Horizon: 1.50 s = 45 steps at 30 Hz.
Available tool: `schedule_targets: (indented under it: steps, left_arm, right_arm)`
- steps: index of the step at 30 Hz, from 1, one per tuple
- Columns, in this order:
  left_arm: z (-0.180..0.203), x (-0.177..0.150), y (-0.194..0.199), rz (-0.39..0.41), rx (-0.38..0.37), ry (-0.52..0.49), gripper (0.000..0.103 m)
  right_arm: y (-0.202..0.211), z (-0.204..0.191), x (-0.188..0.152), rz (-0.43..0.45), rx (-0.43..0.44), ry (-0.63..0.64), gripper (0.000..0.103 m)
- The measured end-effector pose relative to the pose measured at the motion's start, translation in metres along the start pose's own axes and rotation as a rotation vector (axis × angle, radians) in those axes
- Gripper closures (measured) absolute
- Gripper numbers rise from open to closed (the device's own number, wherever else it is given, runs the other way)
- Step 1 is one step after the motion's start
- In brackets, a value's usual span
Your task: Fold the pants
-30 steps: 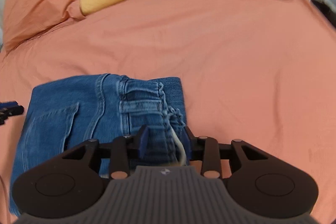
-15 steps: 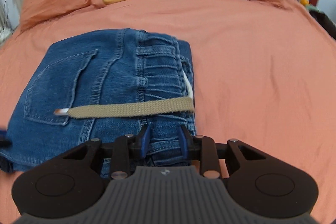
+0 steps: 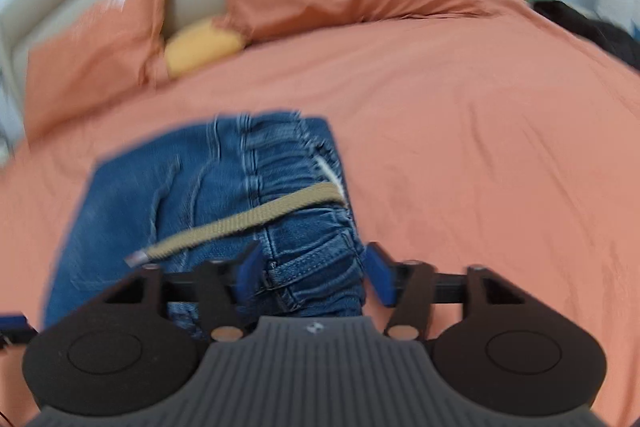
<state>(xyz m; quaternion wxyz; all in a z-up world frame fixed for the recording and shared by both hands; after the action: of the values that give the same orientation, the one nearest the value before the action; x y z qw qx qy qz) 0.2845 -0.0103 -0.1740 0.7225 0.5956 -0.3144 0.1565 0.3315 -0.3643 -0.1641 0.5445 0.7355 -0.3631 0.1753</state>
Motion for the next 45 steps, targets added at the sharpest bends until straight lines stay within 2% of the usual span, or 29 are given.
schedule_targets:
  steps: [3,6,12,15,19,22,28,31,33,34,35,36,41,45]
  left_arm:
    - [-0.008,0.008,-0.002,0.021,-0.031,0.092,0.032]
    - [-0.015,0.021,-0.014,0.038,-0.047,0.167,0.027]
    - [-0.030,0.044,-0.046,-0.003,-0.036,0.181,0.025]
    - [-0.035,0.053,-0.062,-0.031,-0.048,0.194,0.025]
    - [-0.039,0.063,-0.081,-0.061,-0.057,0.186,0.024]
    - [-0.044,0.068,-0.092,-0.077,-0.062,0.176,0.019]
    - [-0.052,0.068,-0.111,-0.107,-0.106,0.211,0.019]
    - [-0.051,0.070,-0.111,-0.105,-0.149,0.222,0.048]
    - [-0.050,0.073,-0.110,-0.111,-0.146,0.218,0.073]
    - [-0.048,0.075,-0.109,-0.114,-0.137,0.204,0.078]
    - [-0.047,0.077,-0.107,-0.109,-0.130,0.194,0.089]
    - [-0.046,0.080,-0.104,-0.103,-0.123,0.186,0.094]
    - [-0.037,0.093,-0.080,-0.055,-0.086,0.125,0.097]
    - [-0.028,0.107,-0.059,-0.050,-0.068,0.077,0.097]
  right_arm:
    - [0.011,0.020,-0.010,0.023,0.031,-0.196,0.040]
    - [0.002,0.037,-0.025,0.012,0.087,-0.370,0.038]
    - [-0.031,0.057,-0.052,-0.047,0.189,-0.605,0.037]
    - [-0.038,0.060,-0.053,-0.033,0.232,-0.658,0.033]
    - [-0.049,0.059,-0.050,-0.038,0.273,-0.671,0.034]
    - [-0.055,0.059,-0.048,-0.039,0.282,-0.671,0.035]
    - [-0.065,0.064,-0.045,-0.023,0.296,-0.677,0.045]
    - [-0.068,0.064,-0.045,-0.013,0.292,-0.675,0.055]
    - [-0.067,0.064,-0.046,-0.004,0.291,-0.672,0.059]
    - [-0.066,0.063,-0.046,0.000,0.288,-0.666,0.061]
    - [-0.065,0.062,-0.045,0.005,0.284,-0.656,0.063]
    - [-0.063,0.061,-0.044,0.011,0.280,-0.640,0.064]
    - [-0.052,0.052,-0.037,0.038,0.276,-0.547,0.070]
    - [-0.036,0.043,-0.029,0.056,0.284,-0.485,0.072]
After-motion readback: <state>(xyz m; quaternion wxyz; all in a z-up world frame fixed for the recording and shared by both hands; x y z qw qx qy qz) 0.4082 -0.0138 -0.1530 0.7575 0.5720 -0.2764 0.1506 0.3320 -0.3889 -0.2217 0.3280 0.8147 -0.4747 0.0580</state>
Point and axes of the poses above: each gripper's, at about its wrist camera, not at the fingertips, and y roughly against the way its jaws point, z to its right, x to its top, the point moved 4 cm from there along -y, roughly the way its jaws point, and after that the axes turned 4 degrees about -y, right-handed, at the moved point
